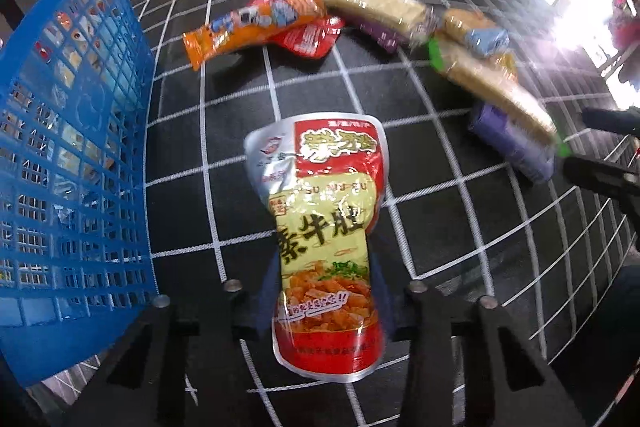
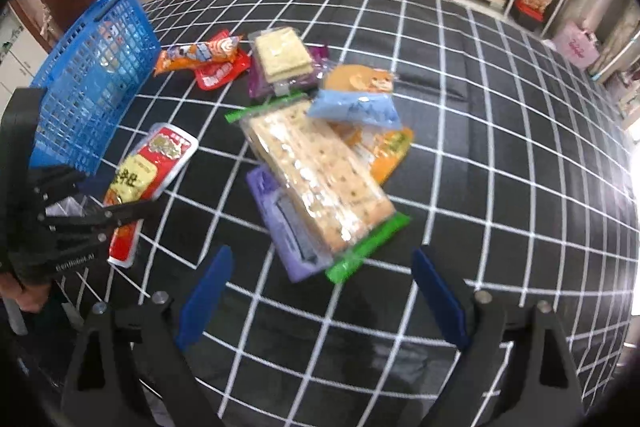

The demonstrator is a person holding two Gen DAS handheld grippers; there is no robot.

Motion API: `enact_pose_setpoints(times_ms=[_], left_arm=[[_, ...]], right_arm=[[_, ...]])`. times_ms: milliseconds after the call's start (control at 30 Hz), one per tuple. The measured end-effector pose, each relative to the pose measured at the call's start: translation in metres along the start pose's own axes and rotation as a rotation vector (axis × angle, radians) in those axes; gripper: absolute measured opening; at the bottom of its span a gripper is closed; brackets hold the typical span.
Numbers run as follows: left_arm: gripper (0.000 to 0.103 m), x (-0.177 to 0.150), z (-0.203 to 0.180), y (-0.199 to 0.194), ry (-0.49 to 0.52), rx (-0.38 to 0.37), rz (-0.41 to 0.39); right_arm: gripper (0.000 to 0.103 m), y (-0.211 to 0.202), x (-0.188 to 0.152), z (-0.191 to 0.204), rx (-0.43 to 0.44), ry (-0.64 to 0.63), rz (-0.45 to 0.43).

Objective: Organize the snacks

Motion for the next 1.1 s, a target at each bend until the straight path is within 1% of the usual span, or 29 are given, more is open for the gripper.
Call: enact_pose_setpoints(times_ms=[67, 100, 133, 200, 400, 500, 600, 633, 700, 733, 767, 900, 967, 1100], left_arm=[[0.035, 0.005, -0.007, -0.006, -0.015, -0.039, -0.017], [0.035, 0.007, -0.009, -0.010, -0.016, -0.045, -0.025], [0.035, 0.015, -0.010, -0.013, -0.009, -0.041, -0.031], [0.035, 0.020, -0.011, -0.018, -0.005, -0.028, -0.045], [0.035, 0.030, -0.016, -0.027, -0.011, -0.012, -0.071], [0.035, 0.035, -0.017, -0.027, 0.002, 0.005, -0.070], [0.035, 0.038, -0.022, -0.026, 0.004, 0.003, -0.068], [0.035, 0.030, -0.022, -0.025, 0.004, -0.001, -0.065], [0.035, 0.027, -0.025, -0.024, 0.007, -0.004, -0.064], [0.035, 0.027, -0.023, -0.026, 0.009, -0.007, -0.064], [0.035, 0.026, -0.024, -0.027, 0.011, -0.011, -0.064], [0.035, 0.021, -0.034, -0.032, 0.026, -0.025, -0.078], [0.035, 0.019, -0.038, -0.041, 0.035, -0.032, -0.090], [0.035, 0.015, -0.039, -0.066, 0.047, -0.048, -0.128]], right_arm=[[0.093, 0.004, 0.007, 0.000, 0.029, 0.002, 0.009], [0.093, 0.006, 0.011, -0.001, 0.050, 0.006, 0.017], [0.093, 0.008, 0.014, -0.002, 0.066, 0.011, 0.024], [0.093, 0.015, 0.022, -0.004, 0.094, 0.021, 0.039], [0.093, 0.044, 0.033, -0.007, 0.113, 0.007, 0.108], [0.093, 0.054, 0.037, -0.003, 0.116, -0.029, 0.103], [0.092, 0.056, 0.040, -0.001, 0.123, -0.036, 0.081], [0.091, 0.055, 0.040, -0.001, 0.127, -0.040, 0.078], [0.075, 0.051, 0.040, -0.001, 0.161, -0.034, 0.078], [0.073, 0.051, 0.039, 0.000, 0.168, -0.028, 0.085], [0.071, 0.050, 0.038, 0.000, 0.170, -0.029, 0.086], [0.070, 0.043, 0.030, -0.002, 0.128, -0.038, 0.068], [0.069, 0.037, 0.027, -0.003, 0.101, -0.037, 0.059], [0.068, 0.017, 0.025, -0.001, 0.081, -0.032, 0.035]])
Point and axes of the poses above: each gripper's, at about its wrist camera, not at the fingertips, and y roughly the way its jaws point, z to its left, x to its top, the point moved 8 cm from there along y, roughly the way its jaws point, and after that the axes turned 14 degrees about -x, right-handed, at the moved point
